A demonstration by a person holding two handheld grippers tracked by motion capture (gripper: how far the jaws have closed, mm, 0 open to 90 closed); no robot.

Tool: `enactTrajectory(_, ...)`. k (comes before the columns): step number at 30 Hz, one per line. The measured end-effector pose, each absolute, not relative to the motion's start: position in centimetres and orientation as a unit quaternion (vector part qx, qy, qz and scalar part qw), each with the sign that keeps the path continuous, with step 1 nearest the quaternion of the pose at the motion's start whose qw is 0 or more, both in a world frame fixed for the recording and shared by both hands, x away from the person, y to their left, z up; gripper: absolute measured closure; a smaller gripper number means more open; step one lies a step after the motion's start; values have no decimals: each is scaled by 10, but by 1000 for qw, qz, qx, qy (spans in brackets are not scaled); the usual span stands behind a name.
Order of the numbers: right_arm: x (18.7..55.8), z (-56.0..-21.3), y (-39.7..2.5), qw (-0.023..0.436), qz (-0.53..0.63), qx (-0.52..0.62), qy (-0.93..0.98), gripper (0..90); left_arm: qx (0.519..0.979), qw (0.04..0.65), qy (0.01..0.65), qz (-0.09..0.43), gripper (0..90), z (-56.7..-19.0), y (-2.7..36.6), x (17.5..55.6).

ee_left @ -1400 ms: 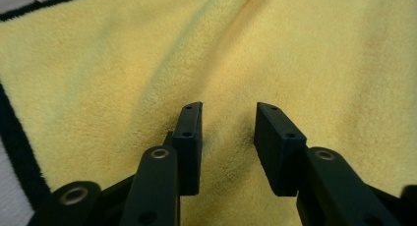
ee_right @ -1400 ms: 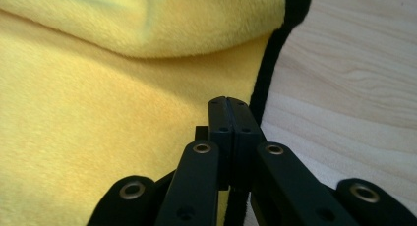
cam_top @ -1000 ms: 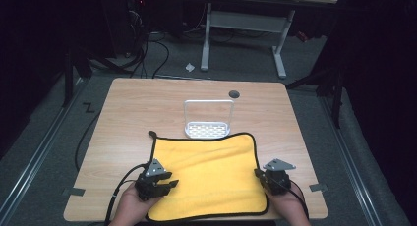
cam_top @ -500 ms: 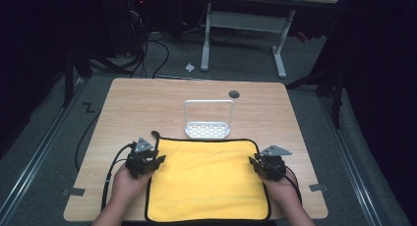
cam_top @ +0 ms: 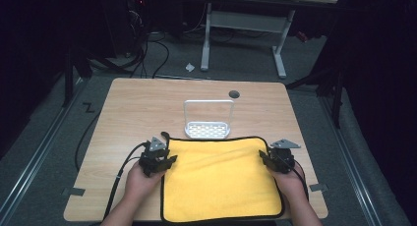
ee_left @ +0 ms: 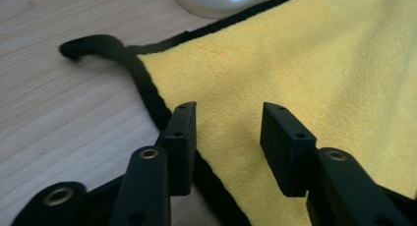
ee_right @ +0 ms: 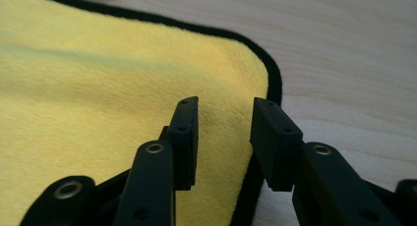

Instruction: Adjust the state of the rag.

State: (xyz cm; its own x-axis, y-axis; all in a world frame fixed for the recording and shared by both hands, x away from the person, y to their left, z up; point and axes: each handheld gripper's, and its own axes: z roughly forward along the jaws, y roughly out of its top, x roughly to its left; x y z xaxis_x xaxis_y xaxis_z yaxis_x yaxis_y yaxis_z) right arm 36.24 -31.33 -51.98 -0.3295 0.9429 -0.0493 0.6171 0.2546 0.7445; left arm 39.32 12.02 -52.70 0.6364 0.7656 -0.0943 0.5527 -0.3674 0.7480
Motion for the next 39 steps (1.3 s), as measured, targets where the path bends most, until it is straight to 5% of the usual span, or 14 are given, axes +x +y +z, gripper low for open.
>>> enactTrajectory(9,342,-511,-297,272,341,488,756,689,797,383,441,154,487,-526,119,424)
enactTrajectory(17,336,-507,-291,270,360,465,762,651,808,354,435,181,422,-531,99,438)
enactTrajectory(23,338,-507,-291,251,368,461,767,650,808,358,432,177,511,-531,97,436)
enactTrajectory(24,337,-506,-291,247,374,457,768,644,811,362,426,173,628,-531,95,434)
enactTrajectory(30,333,-505,-278,235,387,443,774,540,801,392,425,157,775,-534,101,433)
enactTrajectory(34,325,-502,-258,240,397,414,783,486,779,425,449,105,788,-537,113,437)
enactTrajectory(39,312,-501,-212,235,406,370,802,442,778,426,451,101,783,-537,114,437)
